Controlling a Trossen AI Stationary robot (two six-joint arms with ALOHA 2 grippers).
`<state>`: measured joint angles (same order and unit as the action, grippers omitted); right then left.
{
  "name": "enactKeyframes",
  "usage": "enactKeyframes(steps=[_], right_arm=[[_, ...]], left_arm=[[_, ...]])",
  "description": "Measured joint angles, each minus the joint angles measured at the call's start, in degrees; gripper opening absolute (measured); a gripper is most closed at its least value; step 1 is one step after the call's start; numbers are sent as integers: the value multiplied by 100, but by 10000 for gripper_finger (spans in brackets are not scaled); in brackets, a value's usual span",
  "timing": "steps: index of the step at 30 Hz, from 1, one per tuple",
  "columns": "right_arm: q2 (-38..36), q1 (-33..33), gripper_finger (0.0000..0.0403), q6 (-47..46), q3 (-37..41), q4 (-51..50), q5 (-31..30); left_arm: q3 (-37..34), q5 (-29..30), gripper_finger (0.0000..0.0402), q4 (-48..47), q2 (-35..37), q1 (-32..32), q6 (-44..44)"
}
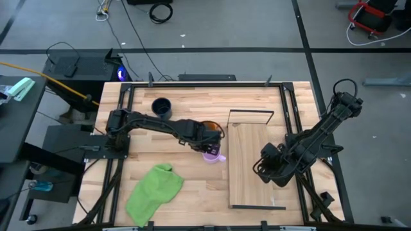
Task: Stack small to large cups/mugs on shelf
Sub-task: Put the purple mug on the shelf
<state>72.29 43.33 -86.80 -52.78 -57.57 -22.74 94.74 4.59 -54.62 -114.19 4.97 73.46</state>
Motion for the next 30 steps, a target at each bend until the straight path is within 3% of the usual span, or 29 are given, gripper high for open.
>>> enactKeyframes(steps=[19,30], right_arm=[[0,0,91,82,-157,55,-166],[0,0,91,82,-159,60,-168]], left_arm=[[0,367,9,-328,4,242,541],[2,443,43,-256,7,278,494]])
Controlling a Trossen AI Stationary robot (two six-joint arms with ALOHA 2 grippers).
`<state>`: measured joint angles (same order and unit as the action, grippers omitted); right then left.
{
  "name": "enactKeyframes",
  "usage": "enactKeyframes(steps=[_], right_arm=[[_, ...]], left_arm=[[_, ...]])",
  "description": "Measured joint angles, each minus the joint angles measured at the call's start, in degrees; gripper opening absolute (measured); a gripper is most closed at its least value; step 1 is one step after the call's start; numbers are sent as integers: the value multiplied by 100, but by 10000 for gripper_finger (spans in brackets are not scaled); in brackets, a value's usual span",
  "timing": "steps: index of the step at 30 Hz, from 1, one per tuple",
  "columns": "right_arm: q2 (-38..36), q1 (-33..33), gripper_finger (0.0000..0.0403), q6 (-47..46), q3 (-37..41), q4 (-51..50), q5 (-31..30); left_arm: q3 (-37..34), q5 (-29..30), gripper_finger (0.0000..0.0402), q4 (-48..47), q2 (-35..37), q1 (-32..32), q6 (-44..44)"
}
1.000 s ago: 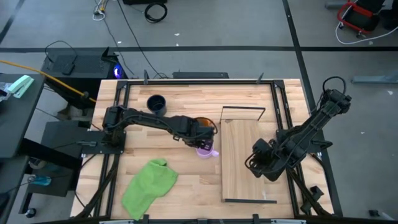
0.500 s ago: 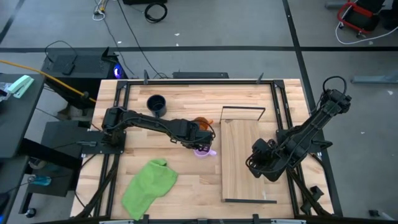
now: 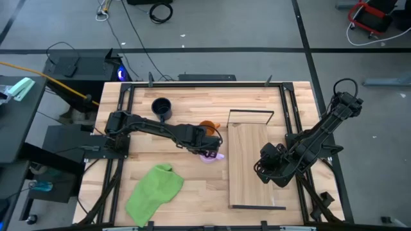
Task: Stack small to large cups/mugs on shelf
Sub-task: Put the purple mug on the shelf
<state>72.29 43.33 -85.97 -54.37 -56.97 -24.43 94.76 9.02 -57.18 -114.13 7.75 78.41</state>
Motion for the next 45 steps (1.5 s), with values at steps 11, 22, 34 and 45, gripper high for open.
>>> enactKeyframes(steps=[11,22,34,45], right_arm=[[0,0,91,-2,-2,15,0],[0,0,91,-2,-2,44,0],[0,-2,91,-2,-2,147,0],[-2,-240,91,196,-245,339,8]], left_arm=[[2,-4,47,583,0,15,-314],[2,-22,56,600,0,39,-561],[1,-24,83,537,147,46,-716],[2,18,95,49,629,13,-1406]])
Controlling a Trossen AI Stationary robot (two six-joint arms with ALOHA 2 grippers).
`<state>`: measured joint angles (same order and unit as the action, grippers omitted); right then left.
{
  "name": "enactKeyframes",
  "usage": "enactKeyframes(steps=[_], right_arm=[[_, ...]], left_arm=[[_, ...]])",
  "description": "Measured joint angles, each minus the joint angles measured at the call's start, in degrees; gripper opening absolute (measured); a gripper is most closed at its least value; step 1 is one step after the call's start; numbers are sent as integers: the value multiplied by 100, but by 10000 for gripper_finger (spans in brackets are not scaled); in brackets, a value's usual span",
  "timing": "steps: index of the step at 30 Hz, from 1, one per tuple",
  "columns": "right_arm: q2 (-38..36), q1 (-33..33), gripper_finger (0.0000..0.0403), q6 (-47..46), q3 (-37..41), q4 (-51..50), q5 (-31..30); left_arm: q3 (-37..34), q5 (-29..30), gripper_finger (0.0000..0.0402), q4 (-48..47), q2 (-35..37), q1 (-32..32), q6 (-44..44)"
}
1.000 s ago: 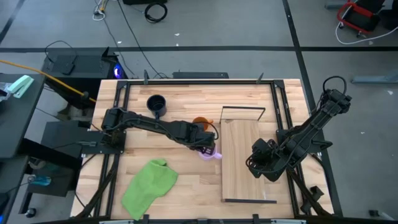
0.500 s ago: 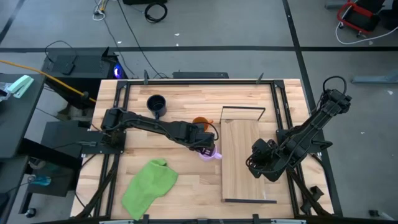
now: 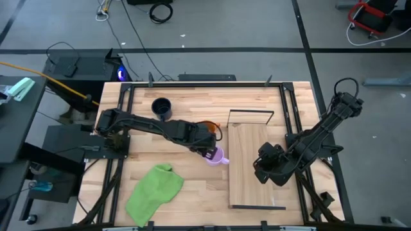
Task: Stack small to large cups/mugs on shelf
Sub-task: Put the purple mug on the shelf
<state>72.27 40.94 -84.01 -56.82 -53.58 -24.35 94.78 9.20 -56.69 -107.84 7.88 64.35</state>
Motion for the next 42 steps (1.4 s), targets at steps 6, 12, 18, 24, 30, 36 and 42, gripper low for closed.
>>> enactKeyframes(steps=[6,12,18,24,30,36,42], right_arm=[[0,-610,91,937,-774,-8,-74],[0,-1505,91,1906,-1347,-3,-58],[0,-2364,91,2494,-1533,-21,325],[0,-2842,91,2760,-1550,1,501],[24,-3031,91,2896,-1550,64,648],[24,-3175,91,2949,-1550,111,747],[188,-3422,91,3167,-1548,353,1050]], left_arm=[[-3,136,85,-825,131,-65,-399],[-5,731,84,-1814,200,-83,-654],[-6,1522,85,-2816,448,-85,-591],[-2,1995,68,-3224,1009,-236,-564],[-4,2191,46,-3320,1699,-597,-789],[-264,2129,26,-3301,2323,-1098,-1154],[-1405,1486,24,-2659,3114,-1584,-1280]])
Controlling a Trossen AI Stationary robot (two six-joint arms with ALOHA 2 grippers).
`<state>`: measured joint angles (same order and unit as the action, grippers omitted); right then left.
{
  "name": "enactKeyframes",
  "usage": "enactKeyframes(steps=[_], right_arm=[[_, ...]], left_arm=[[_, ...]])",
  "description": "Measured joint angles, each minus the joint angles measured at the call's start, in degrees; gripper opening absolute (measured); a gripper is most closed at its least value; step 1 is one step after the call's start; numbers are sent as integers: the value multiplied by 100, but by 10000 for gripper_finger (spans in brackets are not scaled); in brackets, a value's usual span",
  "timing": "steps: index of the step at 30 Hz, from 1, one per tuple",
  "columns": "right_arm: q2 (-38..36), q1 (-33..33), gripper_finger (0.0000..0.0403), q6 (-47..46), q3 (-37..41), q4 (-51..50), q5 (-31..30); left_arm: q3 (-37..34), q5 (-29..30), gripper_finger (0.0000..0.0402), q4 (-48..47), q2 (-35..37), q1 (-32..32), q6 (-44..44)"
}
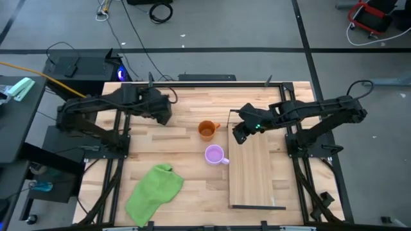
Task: Stack small to large cups/mugs on shelf
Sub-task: Put the purple mug on the shelf
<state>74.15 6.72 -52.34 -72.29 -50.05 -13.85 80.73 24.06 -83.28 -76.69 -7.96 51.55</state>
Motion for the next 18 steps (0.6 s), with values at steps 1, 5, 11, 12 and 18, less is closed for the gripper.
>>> enactKeyframes(steps=[1,5,11,12,18], right_arm=[[50,-41,91,18,0,12,41],[244,-249,91,188,0,196,423],[807,-395,91,345,2,516,1099],[920,-393,91,329,2,553,1176],[1499,-395,91,195,4,547,1363]], left_arm=[[-199,-127,27,193,119,-27,21],[-927,-629,40,1037,510,26,30],[-1682,-933,53,1699,681,208,168],[-1770,-940,55,1681,674,231,181],[-2295,-1160,59,2013,663,380,335]])
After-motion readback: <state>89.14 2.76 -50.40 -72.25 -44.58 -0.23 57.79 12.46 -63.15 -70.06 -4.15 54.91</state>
